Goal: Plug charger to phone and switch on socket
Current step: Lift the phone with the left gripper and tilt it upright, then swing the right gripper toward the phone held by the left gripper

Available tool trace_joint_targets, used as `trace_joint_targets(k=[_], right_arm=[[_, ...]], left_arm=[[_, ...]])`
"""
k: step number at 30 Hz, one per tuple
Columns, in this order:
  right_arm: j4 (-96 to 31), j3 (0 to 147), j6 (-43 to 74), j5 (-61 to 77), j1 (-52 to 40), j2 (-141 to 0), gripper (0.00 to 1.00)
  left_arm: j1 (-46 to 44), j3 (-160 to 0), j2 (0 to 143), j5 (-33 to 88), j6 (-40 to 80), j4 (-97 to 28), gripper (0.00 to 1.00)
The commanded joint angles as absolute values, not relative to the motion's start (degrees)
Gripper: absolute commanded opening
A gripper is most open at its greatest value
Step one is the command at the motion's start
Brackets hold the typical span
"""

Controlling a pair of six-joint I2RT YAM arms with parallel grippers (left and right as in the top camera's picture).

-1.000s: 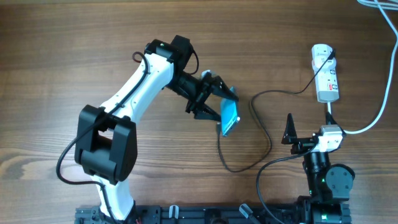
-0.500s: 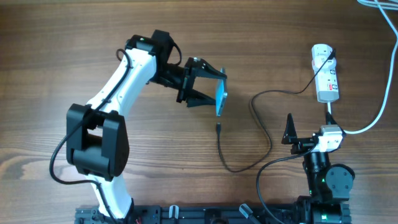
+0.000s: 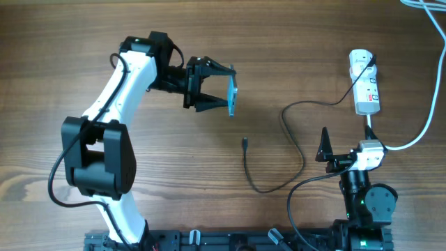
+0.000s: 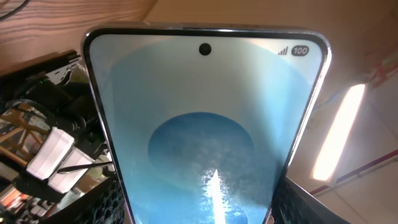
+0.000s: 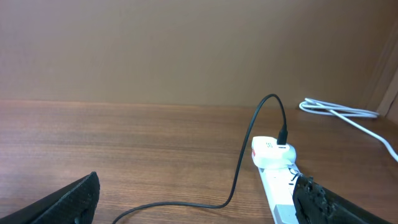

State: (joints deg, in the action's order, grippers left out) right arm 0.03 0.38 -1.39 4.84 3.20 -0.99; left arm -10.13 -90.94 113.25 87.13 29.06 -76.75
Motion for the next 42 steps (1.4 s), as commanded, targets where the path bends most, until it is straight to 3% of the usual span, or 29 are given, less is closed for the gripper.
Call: trace_joint_targets(k=[1, 32, 38, 42], right_arm=[[0.1, 0.3, -1.3, 4.3, 3.4, -0.8, 1.00], [1.0, 0.3, 0.4, 6.2, 3.4, -0.8, 1.00], [1.9, 0.3, 30.1, 22.6, 3.4, -0.9, 1.00], [5.4, 0.3, 68.5, 29.2, 3.4, -1.0, 1.00]], left_arm=[[-8.6, -92.1, 111.6, 90.4, 29.0, -77.0, 0.57], [-7.7, -92.1, 111.6, 90.4, 28.9, -79.8, 0.57], [-7.6, -92.1, 111.6, 90.4, 28.9, -79.8, 0.56], [-7.4, -92.1, 111.6, 90.4, 28.9, -79.8, 0.57]])
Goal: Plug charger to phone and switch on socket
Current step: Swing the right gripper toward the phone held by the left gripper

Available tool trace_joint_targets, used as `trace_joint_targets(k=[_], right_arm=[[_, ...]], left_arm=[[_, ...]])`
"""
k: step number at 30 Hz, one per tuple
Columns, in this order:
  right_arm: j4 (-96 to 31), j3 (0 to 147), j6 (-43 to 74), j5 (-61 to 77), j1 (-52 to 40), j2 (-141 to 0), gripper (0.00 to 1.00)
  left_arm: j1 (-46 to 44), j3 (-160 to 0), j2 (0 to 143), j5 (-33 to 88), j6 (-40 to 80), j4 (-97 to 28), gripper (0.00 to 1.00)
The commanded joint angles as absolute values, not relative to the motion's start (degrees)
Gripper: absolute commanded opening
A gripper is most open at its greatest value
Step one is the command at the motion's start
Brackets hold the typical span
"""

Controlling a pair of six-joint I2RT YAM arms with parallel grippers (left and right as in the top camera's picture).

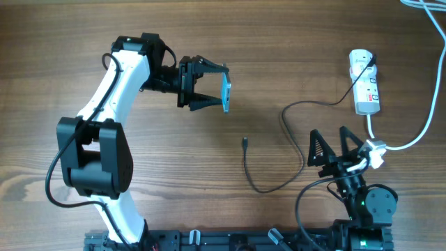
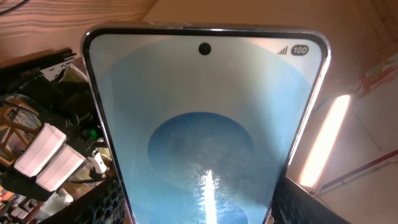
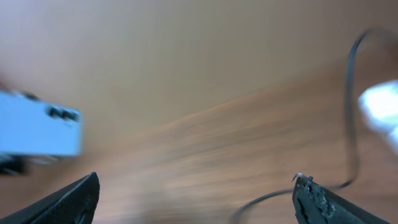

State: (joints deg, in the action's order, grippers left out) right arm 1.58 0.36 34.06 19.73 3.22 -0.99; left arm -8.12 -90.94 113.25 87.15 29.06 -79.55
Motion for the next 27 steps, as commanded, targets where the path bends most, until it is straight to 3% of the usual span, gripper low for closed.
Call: trace_joint_targets(k=[1, 4, 7, 11, 14, 16, 20, 23, 27], right_arm=[[9.3, 0.3, 68.9, 31.1, 3.4, -1.0, 1.00], [24.9, 0.9, 65.0, 36.2, 3.4, -1.0, 1.00], [23.7, 6.0, 60.8, 36.5, 3.4, -1.1, 1.00], [-2.9, 22.7, 42.1, 35.3, 3.4, -6.5, 1.00], [-33.4, 45.2, 25.9, 33.1, 3.4, -22.4, 1.00], [-35.1, 50.1, 31.9, 34.3, 3.4, -27.2, 1.00], [-29.9, 50.7, 27.4, 50.6, 3.4, -30.2, 0.93], [-36.0, 51.5, 25.4, 48.2, 3.4, -31.9, 0.94], [-53.6, 60.1, 18.0, 36.9, 3.4, -39.0, 0.99]], left_arm=[[-7.2, -92.1, 111.6, 90.4, 28.9, -79.8, 0.56], [-6.6, -92.1, 111.6, 90.4, 28.9, -79.8, 0.57], [-6.2, -92.1, 111.6, 90.4, 28.9, -79.8, 0.56], [-6.0, -92.1, 111.6, 90.4, 28.9, -79.8, 0.57], [-6.0, -92.1, 111.6, 90.4, 28.9, -79.8, 0.57], [-6.0, -92.1, 111.6, 90.4, 28.9, -79.8, 0.57], [-6.0, -92.1, 111.6, 90.4, 28.9, -79.8, 0.56], [-6.0, -92.1, 111.6, 90.4, 28.9, -79.8, 0.56], [-6.0, -92.1, 111.6, 90.4, 28.9, -79.8, 0.56]])
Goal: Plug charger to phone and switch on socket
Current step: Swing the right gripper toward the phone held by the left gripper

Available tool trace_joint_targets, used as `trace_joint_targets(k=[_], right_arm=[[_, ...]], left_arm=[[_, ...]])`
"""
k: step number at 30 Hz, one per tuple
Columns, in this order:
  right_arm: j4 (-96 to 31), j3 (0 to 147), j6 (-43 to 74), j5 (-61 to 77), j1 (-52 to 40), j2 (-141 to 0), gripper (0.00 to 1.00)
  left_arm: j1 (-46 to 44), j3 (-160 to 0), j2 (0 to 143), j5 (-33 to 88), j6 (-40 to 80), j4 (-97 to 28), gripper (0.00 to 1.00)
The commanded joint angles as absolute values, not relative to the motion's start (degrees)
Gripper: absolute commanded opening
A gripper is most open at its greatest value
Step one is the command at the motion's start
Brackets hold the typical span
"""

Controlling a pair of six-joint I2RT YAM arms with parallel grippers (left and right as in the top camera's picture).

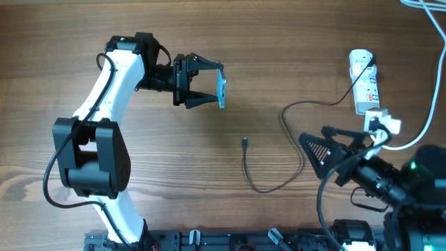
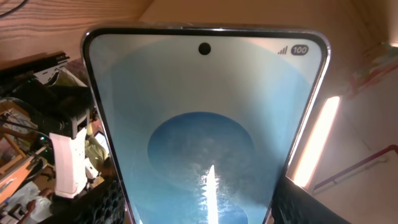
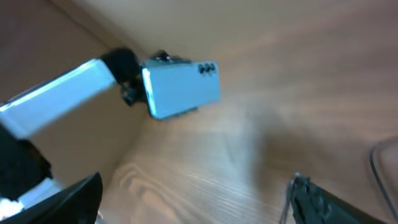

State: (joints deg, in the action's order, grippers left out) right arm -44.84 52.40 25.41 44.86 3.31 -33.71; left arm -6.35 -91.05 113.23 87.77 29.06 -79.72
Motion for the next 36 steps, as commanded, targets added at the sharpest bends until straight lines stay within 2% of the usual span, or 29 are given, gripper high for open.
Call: trace_joint_targets(k=[1, 3, 4, 6, 7, 8, 9, 11, 15, 18, 21, 24, 25, 28, 30, 36], right_arm=[[-58.3, 63.2, 16.1, 33.4, 3.4, -41.4, 0.99], [-70.1, 72.3, 11.7, 24.4, 3.4, -48.3, 1.00], [-74.7, 76.8, 8.9, 24.6, 3.4, -51.6, 1.00], [-75.8, 79.8, 12.0, 28.9, 3.4, -54.5, 1.00], [-73.2, 79.8, 13.8, 37.6, 3.3, -56.1, 1.00], [-72.6, 79.8, 12.1, 40.4, 2.7, -56.8, 0.99], [-73.2, 79.8, 12.7, 37.1, 0.3, -57.6, 0.99], [-75.5, 79.9, 19.8, 20.1, -11.7, -60.4, 0.99], [-76.9, 87.5, 32.5, -2.3, -36.3, -70.7, 0.99], [-77.3, 102.9, 33.6, -7.0, -46.6, -83.7, 0.97], [-75.1, 113.5, 33.4, -10.7, -50.1, -92.6, 0.97], [-70.9, 113.6, 36.2, -14.5, -50.6, -96.4, 0.97], [-70.6, 113.6, 36.2, -16.8, -50.6, -97.2, 0.92], [-70.6, 113.6, 37.7, -19.3, -50.6, -99.5, 0.91], [-70.5, 113.6, 37.7, -19.9, -50.6, -100.7, 0.82], [-69.1, 113.6, 37.7, -19.9, -50.6, -100.9, 0.37]], left_arm=[[-6.0, -92.1, 111.6, 90.4, 28.9, -79.8, 0.56], [-6.0, -92.1, 111.6, 90.4, 28.9, -79.8, 0.56], [-6.0, -92.1, 111.6, 90.4, 28.9, -79.8, 0.56], [-6.0, -92.1, 111.6, 90.4, 28.9, -79.8, 0.56], [-6.0, -92.1, 111.6, 90.3, 28.9, -79.8, 0.56], [-6.0, -92.1, 111.6, 90.4, 28.9, -79.9, 0.56], [-6.0, -92.1, 111.6, 90.4, 28.9, -79.9, 0.56], [-6.0, -92.1, 111.6, 90.3, 28.9, -79.9, 0.56], [-6.0, -92.1, 111.6, 90.4, 28.9, -79.8, 0.56], [-6.0, -92.1, 111.6, 90.3, 28.9, -79.8, 0.56], [-6.0, -92.1, 111.6, 90.3, 29.0, -79.8, 0.56], [-6.0, -92.1, 111.6, 90.3, 28.9, -79.8, 0.56], [-6.0, -92.1, 111.6, 90.3, 29.0, -79.8, 0.56], [-6.0, -92.1, 111.6, 90.3, 29.0, -79.9, 0.56], [-6.0, -92.1, 111.6, 90.3, 29.0, -80.1, 0.56], [-6.0, -92.1, 111.6, 90.3, 29.0, -80.2, 0.56]])
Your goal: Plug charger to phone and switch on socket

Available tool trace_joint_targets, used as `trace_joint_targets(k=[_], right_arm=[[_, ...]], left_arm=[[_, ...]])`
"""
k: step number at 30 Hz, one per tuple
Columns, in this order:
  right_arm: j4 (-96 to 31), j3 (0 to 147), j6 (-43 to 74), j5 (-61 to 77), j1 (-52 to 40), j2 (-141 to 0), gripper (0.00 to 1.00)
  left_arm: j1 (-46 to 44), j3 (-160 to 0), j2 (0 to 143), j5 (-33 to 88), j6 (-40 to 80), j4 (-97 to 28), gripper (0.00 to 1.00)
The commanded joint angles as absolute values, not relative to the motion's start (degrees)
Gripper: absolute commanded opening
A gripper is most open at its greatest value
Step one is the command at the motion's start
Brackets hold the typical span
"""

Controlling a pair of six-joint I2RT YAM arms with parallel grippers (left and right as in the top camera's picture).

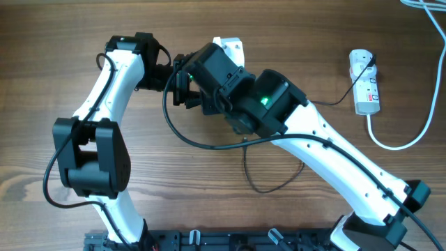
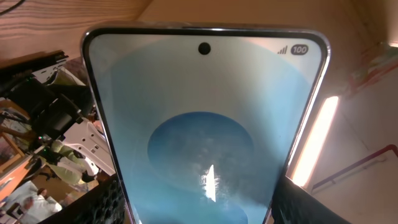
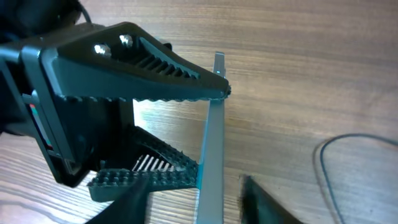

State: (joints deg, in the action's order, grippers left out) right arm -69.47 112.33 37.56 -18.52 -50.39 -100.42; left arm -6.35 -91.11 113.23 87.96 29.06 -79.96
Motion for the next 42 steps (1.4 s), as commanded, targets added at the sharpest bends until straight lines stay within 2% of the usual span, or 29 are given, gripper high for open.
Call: trace_joint_targets(k=[1, 3, 7, 15, 20, 24, 28, 29, 30, 33, 37, 38, 39, 42], right_arm=[[-69.1, 113.6, 37.7, -19.9, -50.6, -100.9, 0.34], [-69.1, 113.6, 37.7, -19.9, -50.6, -100.9, 0.34], [-69.1, 113.6, 37.7, -19.9, -50.6, -100.9, 0.24], [-68.8, 113.5, 37.7, -19.9, -50.6, -100.9, 0.24], [-68.8, 113.5, 37.7, -19.9, -50.6, -100.9, 0.17], [-68.8, 113.5, 38.3, -19.9, -50.6, -100.9, 0.07], [-68.8, 113.5, 40.8, -19.4, -50.6, -100.9, 0.05], [-68.8, 113.5, 42.4, -19.5, -50.6, -100.9, 0.05], [-68.8, 113.5, 44.9, -19.7, -50.6, -100.9, 0.05], [-68.8, 113.5, 59.0, -23.2, -50.5, -100.9, 0.05], [-69.7, 113.5, 88.7, -24.3, -49.1, -100.6, 0.04], [-70.2, 113.5, 95.4, -23.9, -49.0, -100.6, 0.05], [-70.5, 113.5, 101.5, -23.6, -49.0, -100.6, 0.04], [-70.2, 113.5, 107.0, -21.9, -49.0, -100.6, 0.05]], left_arm=[[-6.0, -92.1, 111.6, 90.3, 29.0, -80.2, 0.56], [-6.0, -92.1, 111.6, 90.3, 29.0, -80.4, 0.56], [-6.0, -92.1, 111.6, 90.3, 29.0, -80.7, 0.56], [-6.0, -92.1, 111.6, 90.4, 29.0, -80.7, 0.56], [-6.0, -92.1, 111.6, 90.4, 29.0, -80.7, 0.56], [-6.0, -92.1, 111.6, 90.4, 29.0, -80.7, 0.57], [-6.0, -92.1, 111.6, 90.3, 28.9, -80.6, 0.73], [-6.0, -92.1, 111.6, 90.3, 28.9, -80.6, 0.83], [-6.0, -92.1, 111.6, 90.3, 28.9, -80.6, 0.98], [-6.0, -92.1, 111.6, 90.0, 28.7, -80.6, 1.00], [-6.0, -92.1, 111.6, 90.0, 28.8, -80.6, 1.00], [-6.0, -92.1, 111.6, 90.0, 28.8, -80.6, 0.99], [-6.0, -92.1, 111.6, 90.0, 28.8, -80.6, 0.92], [-6.0, -92.1, 111.6, 90.0, 28.8, -80.6, 0.75]])
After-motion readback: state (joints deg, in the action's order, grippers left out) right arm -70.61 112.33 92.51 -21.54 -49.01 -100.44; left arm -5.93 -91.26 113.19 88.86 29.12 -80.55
